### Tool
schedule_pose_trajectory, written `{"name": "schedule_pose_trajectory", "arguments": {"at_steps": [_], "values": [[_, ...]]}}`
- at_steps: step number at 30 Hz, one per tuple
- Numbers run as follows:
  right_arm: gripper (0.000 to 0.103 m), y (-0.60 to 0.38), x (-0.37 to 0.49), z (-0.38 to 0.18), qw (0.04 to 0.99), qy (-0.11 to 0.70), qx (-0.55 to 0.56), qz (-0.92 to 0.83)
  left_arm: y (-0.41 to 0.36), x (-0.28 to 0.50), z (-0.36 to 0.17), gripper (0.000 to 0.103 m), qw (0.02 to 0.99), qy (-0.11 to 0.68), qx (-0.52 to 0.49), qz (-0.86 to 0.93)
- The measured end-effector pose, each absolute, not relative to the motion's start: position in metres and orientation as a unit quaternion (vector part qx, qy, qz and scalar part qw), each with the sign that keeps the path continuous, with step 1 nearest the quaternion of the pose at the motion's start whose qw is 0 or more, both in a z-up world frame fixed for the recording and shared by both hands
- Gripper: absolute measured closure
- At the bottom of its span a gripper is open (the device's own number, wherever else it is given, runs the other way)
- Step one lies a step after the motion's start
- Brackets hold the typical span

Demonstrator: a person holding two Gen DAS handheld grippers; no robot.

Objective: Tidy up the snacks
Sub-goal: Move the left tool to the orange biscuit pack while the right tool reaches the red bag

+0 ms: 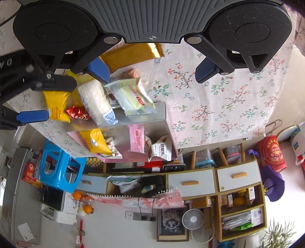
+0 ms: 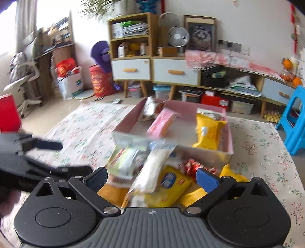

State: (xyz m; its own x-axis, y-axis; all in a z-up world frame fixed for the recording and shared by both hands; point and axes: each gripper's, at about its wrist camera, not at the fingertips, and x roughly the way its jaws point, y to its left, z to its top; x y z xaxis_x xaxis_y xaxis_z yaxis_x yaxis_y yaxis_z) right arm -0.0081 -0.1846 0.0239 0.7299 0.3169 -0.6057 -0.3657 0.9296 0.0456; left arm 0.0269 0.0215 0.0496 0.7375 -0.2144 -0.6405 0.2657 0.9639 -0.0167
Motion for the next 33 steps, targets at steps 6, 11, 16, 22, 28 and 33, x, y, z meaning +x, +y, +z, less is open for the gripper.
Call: {"name": "schedule_pose_trajectory", "arguments": {"at_steps": [6, 11, 16, 22, 28, 33], "values": [[0.010, -0.175, -0.025, 0.017, 0.922, 0.320, -0.057, 0.210, 0.032, 0.012, 0.040, 0.005, 0.924, 0.353, 0.050, -0.139], [0.009, -0.168, -0.041, 0.008, 0.915, 0.323, -0.065, 0.232, 0.044, -0.001, 0.030, 0.005, 0.921, 0.355, 0.077, -0.143], [0.009, -0.164, -0.052, 0.001, 0.906, 0.324, -0.066, 0.264, 0.062, -0.007, 0.021, 0.005, 0.917, 0.361, 0.075, -0.150], [0.009, -0.146, -0.067, 0.000, 0.885, 0.326, -0.059, 0.328, 0.076, -0.009, 0.015, 0.005, 0.914, 0.369, 0.071, -0.153], [0.008, -0.121, -0.083, -0.006, 0.857, 0.335, -0.077, 0.384, 0.087, -0.009, 0.011, 0.005, 0.912, 0.376, 0.071, -0.146], [0.009, -0.107, -0.092, -0.020, 0.845, 0.350, -0.101, 0.391, 0.092, -0.008, 0.007, 0.005, 0.908, 0.383, 0.067, -0.153]]}}
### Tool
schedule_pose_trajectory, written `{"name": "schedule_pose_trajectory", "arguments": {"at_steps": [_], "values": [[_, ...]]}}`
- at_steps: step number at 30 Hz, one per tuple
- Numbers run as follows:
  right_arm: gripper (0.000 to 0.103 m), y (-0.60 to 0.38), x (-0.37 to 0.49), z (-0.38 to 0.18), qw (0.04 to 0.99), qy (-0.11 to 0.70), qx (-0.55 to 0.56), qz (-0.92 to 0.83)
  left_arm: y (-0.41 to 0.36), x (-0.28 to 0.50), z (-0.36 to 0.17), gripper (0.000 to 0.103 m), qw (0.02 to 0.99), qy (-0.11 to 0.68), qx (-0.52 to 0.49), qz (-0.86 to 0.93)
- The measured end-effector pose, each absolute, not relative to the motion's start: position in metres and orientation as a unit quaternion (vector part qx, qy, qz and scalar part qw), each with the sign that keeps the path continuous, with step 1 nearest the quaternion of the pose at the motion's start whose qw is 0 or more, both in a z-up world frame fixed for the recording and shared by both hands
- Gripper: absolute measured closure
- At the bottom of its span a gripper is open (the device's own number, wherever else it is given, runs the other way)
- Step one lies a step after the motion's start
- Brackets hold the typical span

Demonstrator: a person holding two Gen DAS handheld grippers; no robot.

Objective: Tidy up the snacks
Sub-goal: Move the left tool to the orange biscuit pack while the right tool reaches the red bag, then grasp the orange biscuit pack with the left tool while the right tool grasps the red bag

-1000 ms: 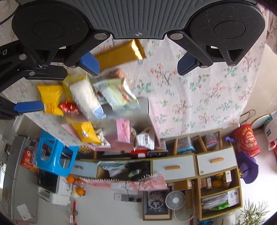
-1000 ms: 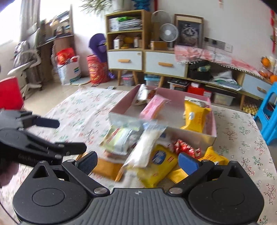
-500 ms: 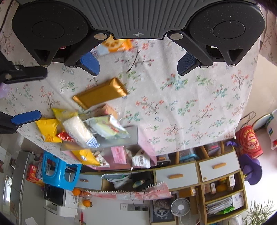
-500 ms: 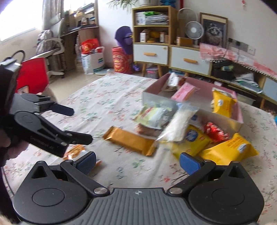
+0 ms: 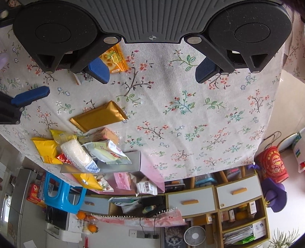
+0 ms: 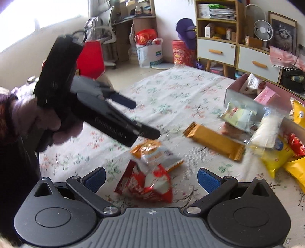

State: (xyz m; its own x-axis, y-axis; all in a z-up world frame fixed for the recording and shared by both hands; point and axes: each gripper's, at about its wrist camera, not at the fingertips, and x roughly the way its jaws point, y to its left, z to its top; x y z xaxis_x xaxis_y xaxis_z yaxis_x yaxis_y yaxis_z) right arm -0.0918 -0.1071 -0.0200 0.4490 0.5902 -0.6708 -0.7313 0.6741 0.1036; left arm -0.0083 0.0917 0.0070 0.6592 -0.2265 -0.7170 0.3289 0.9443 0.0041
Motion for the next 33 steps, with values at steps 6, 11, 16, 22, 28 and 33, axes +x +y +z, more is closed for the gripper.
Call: {"name": "schedule_pose_trajectory", "arguments": {"at_steps": [6, 11, 16, 22, 28, 33], "values": [[0.009, -0.115, -0.083, -0.028, 0.852, 0.358, -0.119, 0.362, 0.084, -0.012, 0.004, 0.005, 0.901, 0.384, 0.085, -0.183], [0.009, -0.135, -0.067, -0.032, 0.874, 0.352, -0.121, 0.314, 0.076, -0.014, 0.004, 0.005, 0.894, 0.386, 0.091, -0.209], [0.009, -0.156, -0.051, -0.033, 0.894, 0.347, -0.127, 0.251, 0.072, -0.015, 0.004, 0.005, 0.886, 0.392, 0.084, -0.234], [0.009, -0.161, -0.048, -0.027, 0.896, 0.347, -0.100, 0.257, 0.066, -0.020, 0.005, 0.007, 0.882, 0.391, 0.070, -0.254], [0.010, -0.148, -0.046, -0.026, 0.888, 0.354, -0.093, 0.279, 0.050, -0.025, -0.002, 0.014, 0.874, 0.396, 0.081, -0.272], [0.013, -0.145, -0.037, -0.031, 0.884, 0.367, -0.086, 0.275, 0.043, -0.029, -0.004, 0.027, 0.875, 0.389, 0.102, -0.269]]}}
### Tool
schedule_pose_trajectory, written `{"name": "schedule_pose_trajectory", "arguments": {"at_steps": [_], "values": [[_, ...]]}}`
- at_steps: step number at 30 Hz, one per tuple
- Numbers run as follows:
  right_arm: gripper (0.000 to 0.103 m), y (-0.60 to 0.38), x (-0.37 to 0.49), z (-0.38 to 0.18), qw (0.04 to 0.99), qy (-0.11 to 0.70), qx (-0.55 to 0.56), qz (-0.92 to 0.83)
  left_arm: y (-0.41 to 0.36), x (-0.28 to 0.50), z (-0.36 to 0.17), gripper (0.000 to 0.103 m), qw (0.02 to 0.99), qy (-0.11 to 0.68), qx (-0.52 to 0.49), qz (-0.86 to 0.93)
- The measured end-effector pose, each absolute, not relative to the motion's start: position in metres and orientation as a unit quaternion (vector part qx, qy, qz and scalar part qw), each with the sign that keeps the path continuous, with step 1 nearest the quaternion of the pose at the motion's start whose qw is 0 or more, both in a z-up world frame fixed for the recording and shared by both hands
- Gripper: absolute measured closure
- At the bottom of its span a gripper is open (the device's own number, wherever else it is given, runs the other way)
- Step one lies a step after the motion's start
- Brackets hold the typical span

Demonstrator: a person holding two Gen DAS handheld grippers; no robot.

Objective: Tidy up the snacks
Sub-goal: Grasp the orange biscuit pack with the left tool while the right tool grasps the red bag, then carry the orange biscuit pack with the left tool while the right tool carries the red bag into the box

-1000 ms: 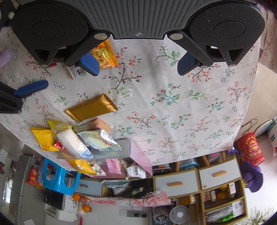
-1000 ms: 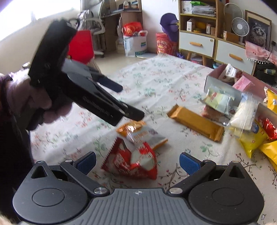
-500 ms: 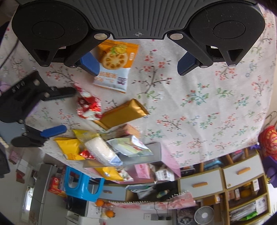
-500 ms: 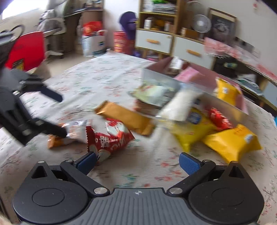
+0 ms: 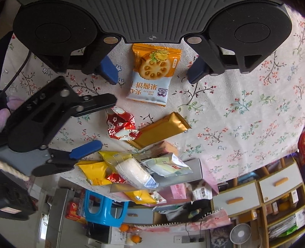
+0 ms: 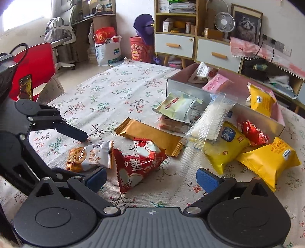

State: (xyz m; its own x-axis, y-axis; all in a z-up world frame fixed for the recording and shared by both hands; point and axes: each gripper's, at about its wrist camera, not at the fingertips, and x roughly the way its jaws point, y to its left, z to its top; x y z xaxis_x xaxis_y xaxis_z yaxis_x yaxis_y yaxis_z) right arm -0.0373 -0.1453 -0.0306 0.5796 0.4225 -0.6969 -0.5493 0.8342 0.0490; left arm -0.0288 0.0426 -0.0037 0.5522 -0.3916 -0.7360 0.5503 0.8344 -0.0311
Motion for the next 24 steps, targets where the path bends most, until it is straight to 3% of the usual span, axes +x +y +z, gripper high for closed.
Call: {"name": "schedule_pose_trajectory", "arguments": {"at_steps": [2, 8, 13, 21, 24], "values": [[0.015, -0.145, -0.034, -0.033, 0.882, 0.375, -0.077, 0.273, 0.043, -0.029, -0.002, 0.040, 0.877, 0.387, 0.101, -0.268], [0.019, -0.143, -0.026, -0.034, 0.884, 0.377, -0.061, 0.268, 0.045, -0.027, -0.001, 0.063, 0.882, 0.383, 0.099, -0.256], [0.032, -0.140, -0.026, -0.033, 0.889, 0.367, -0.067, 0.266, 0.044, -0.026, -0.001, 0.065, 0.884, 0.384, 0.097, -0.250], [0.063, -0.140, -0.023, -0.031, 0.888, 0.361, -0.060, 0.278, 0.043, -0.025, 0.000, 0.066, 0.888, 0.383, 0.093, -0.238], [0.067, -0.139, -0.025, -0.030, 0.888, 0.358, -0.065, 0.282, 0.044, -0.025, 0.000, 0.066, 0.890, 0.382, 0.091, -0.231]]}}
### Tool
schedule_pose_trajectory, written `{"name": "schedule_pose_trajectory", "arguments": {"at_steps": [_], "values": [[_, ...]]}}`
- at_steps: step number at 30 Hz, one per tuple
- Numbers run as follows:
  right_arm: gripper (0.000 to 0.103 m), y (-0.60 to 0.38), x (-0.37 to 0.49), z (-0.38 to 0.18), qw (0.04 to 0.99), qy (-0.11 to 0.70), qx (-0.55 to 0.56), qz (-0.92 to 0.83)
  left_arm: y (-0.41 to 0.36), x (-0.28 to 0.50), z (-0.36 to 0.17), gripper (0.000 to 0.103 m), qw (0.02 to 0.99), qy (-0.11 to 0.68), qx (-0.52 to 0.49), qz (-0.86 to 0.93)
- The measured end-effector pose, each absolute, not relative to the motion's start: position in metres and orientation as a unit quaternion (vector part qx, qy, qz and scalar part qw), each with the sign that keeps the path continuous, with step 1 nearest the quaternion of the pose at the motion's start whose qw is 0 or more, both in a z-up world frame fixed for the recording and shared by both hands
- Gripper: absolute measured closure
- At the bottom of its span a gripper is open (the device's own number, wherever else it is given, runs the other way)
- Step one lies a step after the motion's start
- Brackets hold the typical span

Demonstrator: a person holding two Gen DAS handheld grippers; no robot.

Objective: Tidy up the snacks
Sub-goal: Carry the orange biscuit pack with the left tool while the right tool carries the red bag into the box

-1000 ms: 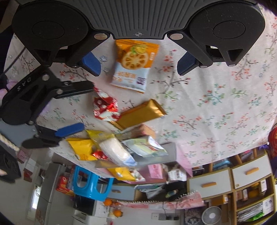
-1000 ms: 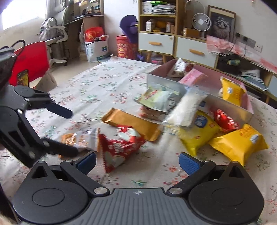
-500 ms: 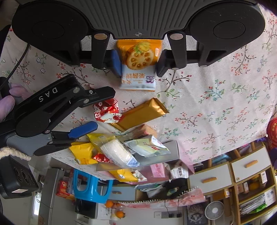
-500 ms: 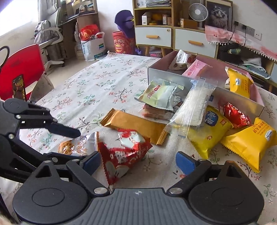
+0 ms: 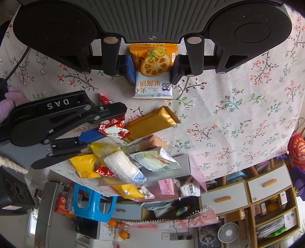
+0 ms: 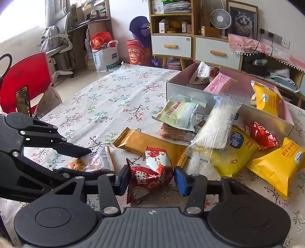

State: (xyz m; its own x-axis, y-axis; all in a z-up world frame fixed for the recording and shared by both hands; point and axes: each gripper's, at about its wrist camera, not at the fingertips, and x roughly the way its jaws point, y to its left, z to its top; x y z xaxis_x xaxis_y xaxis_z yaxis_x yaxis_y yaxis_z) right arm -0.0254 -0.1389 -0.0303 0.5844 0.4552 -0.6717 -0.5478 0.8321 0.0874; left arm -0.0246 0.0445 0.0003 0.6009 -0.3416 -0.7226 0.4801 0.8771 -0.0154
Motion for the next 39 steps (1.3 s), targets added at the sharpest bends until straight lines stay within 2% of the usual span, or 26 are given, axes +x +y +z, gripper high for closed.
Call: {"name": "schedule_pose_trajectory", "arguments": {"at_steps": [19, 39], "values": [[0.068, -0.159, -0.013, 0.003, 0.904, 0.334, -0.008, 0.268, 0.054, -0.002, 0.031, 0.066, 0.911, 0.370, 0.027, -0.180], [0.067, -0.233, 0.067, 0.029, 0.919, 0.331, 0.122, 0.174, 0.011, 0.062, 0.066, 0.066, 0.930, 0.337, 0.013, -0.147]]}}
